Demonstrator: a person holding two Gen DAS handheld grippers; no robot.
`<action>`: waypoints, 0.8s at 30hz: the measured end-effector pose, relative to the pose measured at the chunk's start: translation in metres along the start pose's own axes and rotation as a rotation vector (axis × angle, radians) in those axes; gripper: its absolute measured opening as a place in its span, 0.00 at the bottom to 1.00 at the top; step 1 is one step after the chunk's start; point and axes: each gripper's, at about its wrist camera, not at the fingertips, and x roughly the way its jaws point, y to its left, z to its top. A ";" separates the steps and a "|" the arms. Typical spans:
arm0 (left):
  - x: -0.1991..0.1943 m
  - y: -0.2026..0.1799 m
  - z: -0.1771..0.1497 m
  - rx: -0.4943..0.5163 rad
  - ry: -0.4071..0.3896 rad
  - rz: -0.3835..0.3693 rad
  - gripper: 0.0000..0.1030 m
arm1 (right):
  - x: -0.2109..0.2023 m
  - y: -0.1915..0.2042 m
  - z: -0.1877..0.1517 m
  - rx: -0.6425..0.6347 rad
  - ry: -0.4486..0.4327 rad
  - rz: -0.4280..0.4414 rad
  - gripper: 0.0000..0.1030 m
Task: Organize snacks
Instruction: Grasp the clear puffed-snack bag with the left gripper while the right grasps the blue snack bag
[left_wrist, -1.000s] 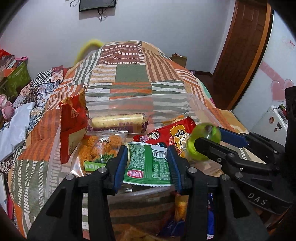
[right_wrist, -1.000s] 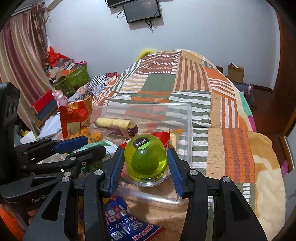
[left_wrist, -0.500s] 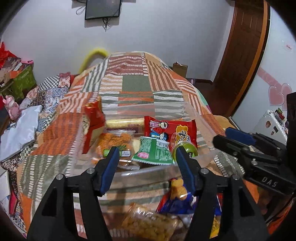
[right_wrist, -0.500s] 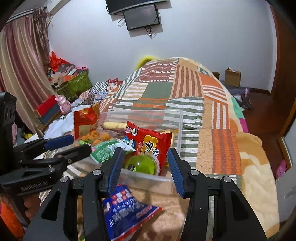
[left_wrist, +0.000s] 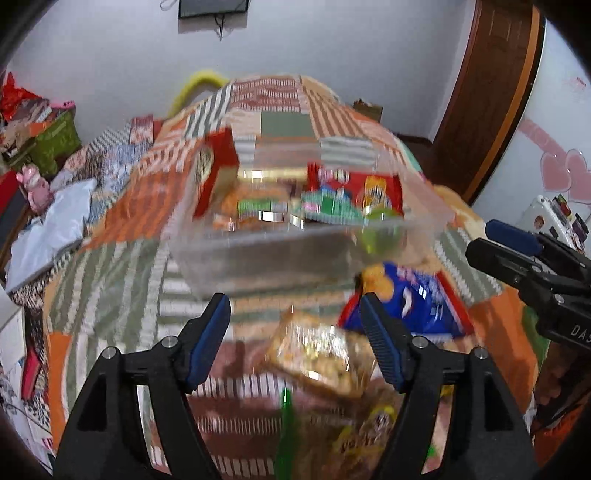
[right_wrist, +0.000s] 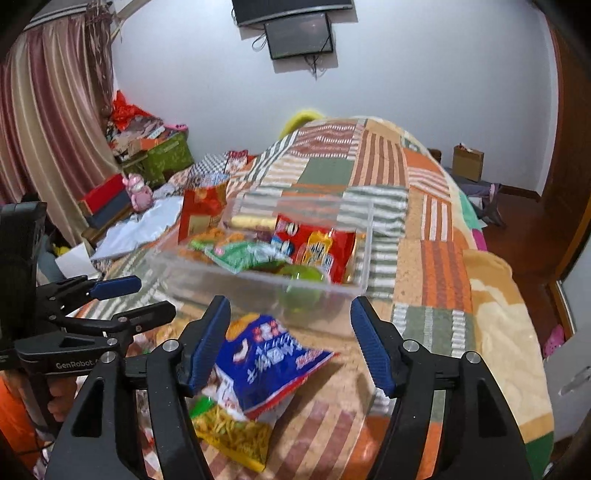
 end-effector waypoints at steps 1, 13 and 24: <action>0.002 0.001 -0.005 0.000 0.015 -0.004 0.70 | 0.002 0.000 -0.003 -0.004 0.012 -0.002 0.62; 0.019 0.001 -0.027 -0.043 0.118 -0.095 0.72 | 0.014 -0.005 -0.029 -0.005 0.088 0.012 0.62; 0.041 -0.019 -0.017 0.017 0.117 -0.066 0.75 | 0.021 -0.006 -0.028 -0.012 0.109 0.037 0.69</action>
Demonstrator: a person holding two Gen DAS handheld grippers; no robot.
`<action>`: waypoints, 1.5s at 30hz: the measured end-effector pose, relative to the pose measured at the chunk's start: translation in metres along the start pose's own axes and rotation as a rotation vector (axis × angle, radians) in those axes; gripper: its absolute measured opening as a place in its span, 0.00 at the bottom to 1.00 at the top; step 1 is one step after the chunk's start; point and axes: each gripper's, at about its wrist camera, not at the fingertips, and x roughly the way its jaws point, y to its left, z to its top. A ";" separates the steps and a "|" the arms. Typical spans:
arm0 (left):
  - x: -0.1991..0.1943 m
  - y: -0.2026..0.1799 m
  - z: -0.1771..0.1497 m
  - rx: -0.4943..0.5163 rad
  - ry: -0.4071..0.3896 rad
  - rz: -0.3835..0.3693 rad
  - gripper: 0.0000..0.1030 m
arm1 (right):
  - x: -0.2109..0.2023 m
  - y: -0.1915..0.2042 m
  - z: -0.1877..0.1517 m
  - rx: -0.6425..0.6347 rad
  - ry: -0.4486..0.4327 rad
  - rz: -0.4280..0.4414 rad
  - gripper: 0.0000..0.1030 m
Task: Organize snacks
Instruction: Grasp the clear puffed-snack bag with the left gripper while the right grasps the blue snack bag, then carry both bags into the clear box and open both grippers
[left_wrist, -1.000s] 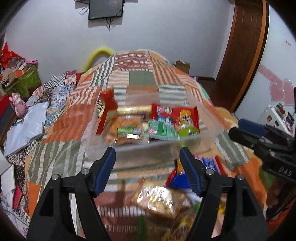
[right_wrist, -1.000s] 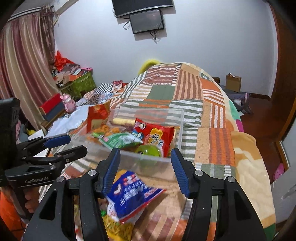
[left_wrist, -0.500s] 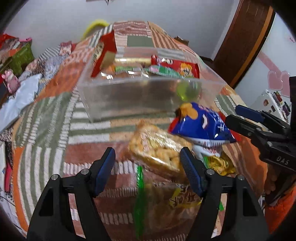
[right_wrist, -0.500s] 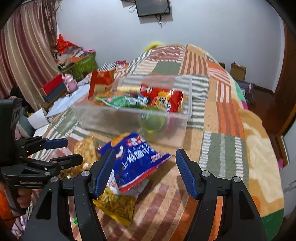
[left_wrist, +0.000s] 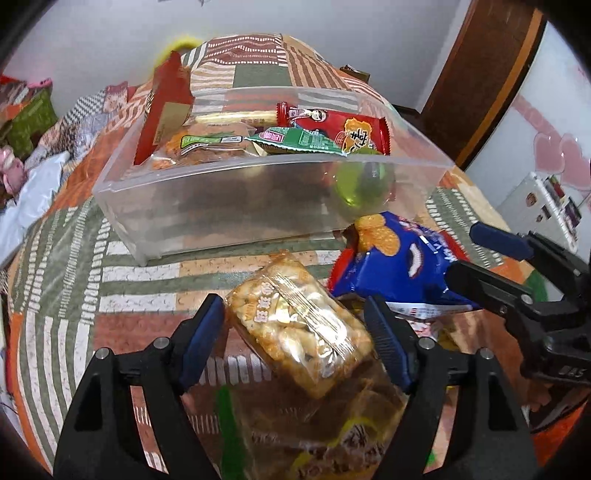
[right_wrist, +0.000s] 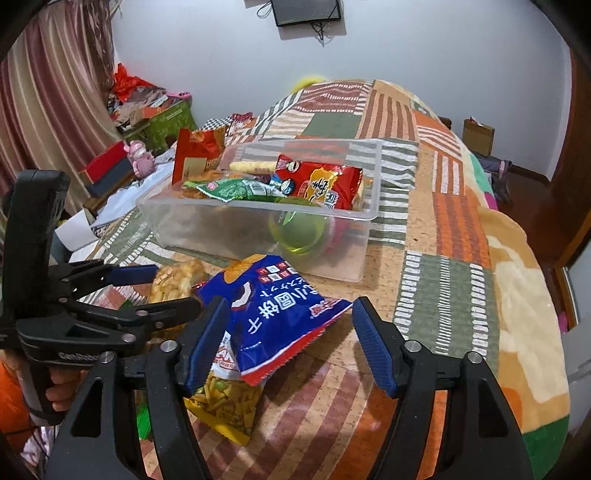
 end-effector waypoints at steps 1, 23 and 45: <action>0.001 0.000 -0.001 0.009 -0.004 0.000 0.75 | 0.002 0.000 0.000 -0.003 0.005 0.005 0.71; -0.001 0.036 -0.006 -0.039 -0.010 -0.005 0.75 | 0.055 0.018 0.018 -0.138 0.144 0.050 1.00; -0.018 0.040 -0.022 -0.054 -0.063 0.019 0.56 | 0.048 0.017 0.012 -0.108 0.114 0.055 0.71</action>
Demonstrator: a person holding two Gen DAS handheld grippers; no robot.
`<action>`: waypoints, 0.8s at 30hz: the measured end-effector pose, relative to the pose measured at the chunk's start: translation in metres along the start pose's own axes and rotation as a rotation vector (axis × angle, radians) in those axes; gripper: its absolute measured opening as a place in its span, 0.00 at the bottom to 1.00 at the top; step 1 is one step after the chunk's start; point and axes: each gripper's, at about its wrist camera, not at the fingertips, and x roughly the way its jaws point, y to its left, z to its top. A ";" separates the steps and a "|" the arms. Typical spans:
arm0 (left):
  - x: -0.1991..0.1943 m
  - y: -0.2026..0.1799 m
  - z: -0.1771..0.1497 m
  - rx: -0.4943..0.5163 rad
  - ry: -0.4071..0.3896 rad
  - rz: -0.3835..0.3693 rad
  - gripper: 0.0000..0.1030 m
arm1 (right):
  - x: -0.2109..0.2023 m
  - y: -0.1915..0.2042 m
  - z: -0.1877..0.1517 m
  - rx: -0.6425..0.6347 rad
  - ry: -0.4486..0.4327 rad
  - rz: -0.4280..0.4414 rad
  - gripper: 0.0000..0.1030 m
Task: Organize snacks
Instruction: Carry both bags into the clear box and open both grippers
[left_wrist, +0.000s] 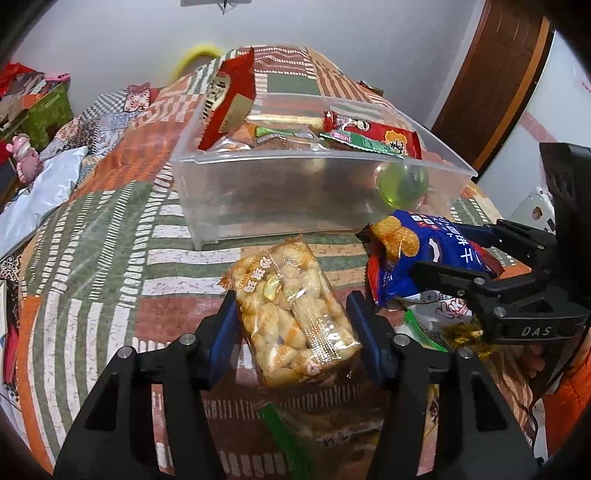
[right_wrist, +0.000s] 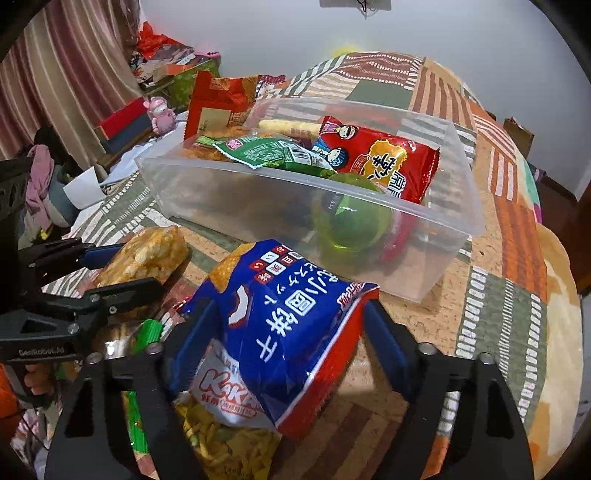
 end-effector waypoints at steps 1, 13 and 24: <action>-0.002 0.000 0.000 -0.002 -0.006 0.001 0.55 | -0.002 0.001 -0.001 0.001 -0.006 -0.004 0.69; -0.040 -0.002 0.010 -0.017 -0.106 0.014 0.55 | -0.030 0.016 -0.006 -0.030 -0.085 -0.060 0.49; -0.073 -0.007 0.030 -0.018 -0.208 0.008 0.55 | -0.069 0.016 -0.007 -0.007 -0.180 -0.059 0.48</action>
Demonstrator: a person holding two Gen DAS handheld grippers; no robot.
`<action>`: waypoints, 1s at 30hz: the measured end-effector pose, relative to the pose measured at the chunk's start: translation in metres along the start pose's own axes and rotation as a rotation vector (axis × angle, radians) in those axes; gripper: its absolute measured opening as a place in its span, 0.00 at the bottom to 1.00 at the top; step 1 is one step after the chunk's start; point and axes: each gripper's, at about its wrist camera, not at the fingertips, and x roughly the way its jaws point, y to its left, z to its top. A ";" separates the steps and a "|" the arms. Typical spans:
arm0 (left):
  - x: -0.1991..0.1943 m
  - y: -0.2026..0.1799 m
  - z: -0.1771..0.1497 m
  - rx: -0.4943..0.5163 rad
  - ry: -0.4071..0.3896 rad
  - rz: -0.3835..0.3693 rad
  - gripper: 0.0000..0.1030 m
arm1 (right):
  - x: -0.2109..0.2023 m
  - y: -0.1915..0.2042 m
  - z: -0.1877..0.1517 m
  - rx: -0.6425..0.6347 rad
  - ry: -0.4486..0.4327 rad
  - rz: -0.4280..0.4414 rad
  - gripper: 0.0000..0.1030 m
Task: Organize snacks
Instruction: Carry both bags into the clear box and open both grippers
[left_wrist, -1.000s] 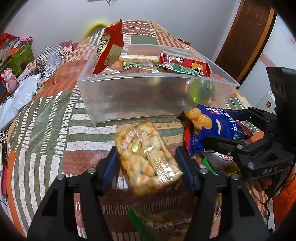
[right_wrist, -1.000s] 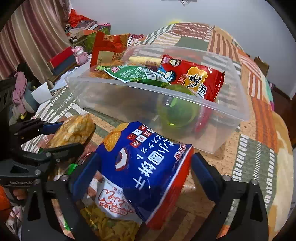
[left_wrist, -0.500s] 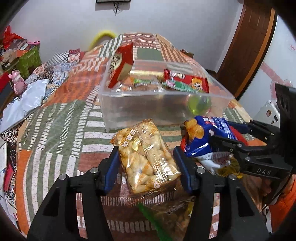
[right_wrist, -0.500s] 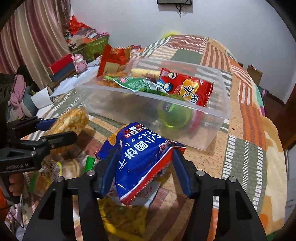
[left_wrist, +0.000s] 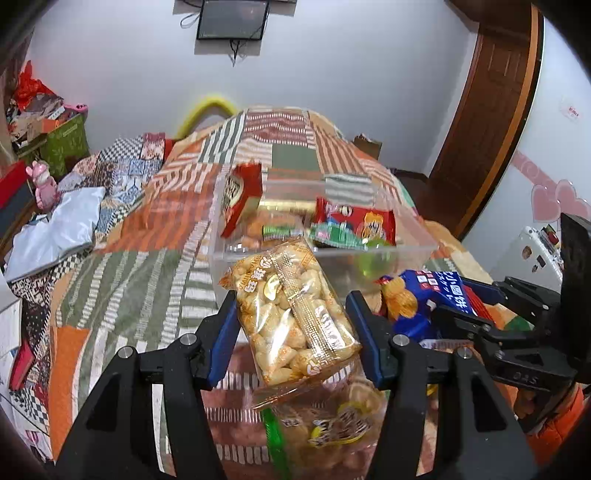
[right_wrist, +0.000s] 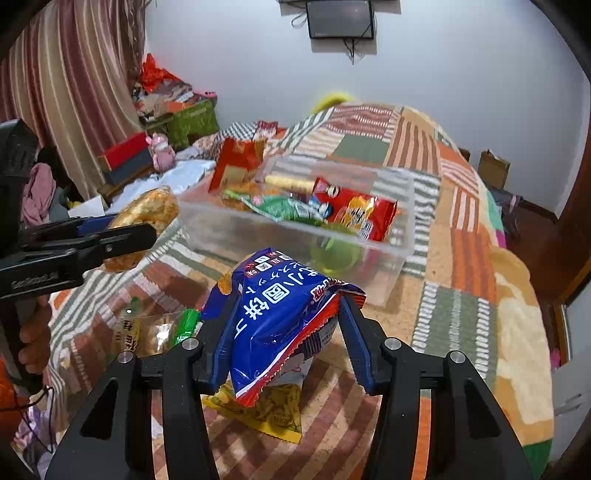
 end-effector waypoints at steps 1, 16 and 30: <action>0.000 -0.001 0.002 0.000 -0.006 -0.001 0.55 | -0.003 0.000 0.002 0.001 -0.010 -0.001 0.47; 0.021 -0.008 0.046 0.006 -0.063 -0.005 0.55 | -0.005 -0.026 0.041 0.091 -0.135 -0.038 0.47; 0.084 -0.018 0.079 0.035 -0.010 -0.004 0.55 | 0.043 -0.044 0.065 0.123 -0.107 -0.076 0.47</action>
